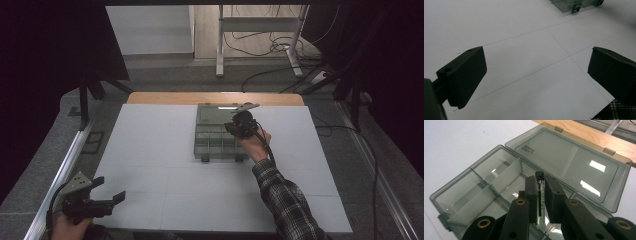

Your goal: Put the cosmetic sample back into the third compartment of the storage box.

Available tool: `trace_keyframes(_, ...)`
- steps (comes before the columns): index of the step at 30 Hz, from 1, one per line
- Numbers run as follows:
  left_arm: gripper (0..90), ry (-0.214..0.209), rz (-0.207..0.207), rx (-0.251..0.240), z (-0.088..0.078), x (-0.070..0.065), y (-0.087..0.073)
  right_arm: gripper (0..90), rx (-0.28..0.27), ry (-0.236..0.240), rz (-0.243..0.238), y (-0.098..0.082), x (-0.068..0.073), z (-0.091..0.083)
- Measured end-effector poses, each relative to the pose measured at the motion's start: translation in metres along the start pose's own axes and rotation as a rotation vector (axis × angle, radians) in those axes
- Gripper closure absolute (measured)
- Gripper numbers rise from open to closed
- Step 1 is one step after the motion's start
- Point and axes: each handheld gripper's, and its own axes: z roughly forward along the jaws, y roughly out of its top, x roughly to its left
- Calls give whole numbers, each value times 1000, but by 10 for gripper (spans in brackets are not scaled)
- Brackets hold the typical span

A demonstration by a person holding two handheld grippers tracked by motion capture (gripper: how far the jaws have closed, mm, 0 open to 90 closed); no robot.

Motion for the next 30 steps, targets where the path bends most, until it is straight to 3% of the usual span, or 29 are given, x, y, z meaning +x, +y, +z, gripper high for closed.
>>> trace_keyframes(11,24,0,5,6,0,0,0,789,24,-31,-15,-6,-3,16)
trace_keyframes(13,24,1,6,6,0,0,0,726,33,-22,5,-7,-4,17)
trace_keyframes(18,24,1,7,6,0,-1,0,707,32,-16,4,-6,-2,15)
trace_keyframes(30,24,3,11,7,0,-1,0,555,40,36,28,-4,5,5)
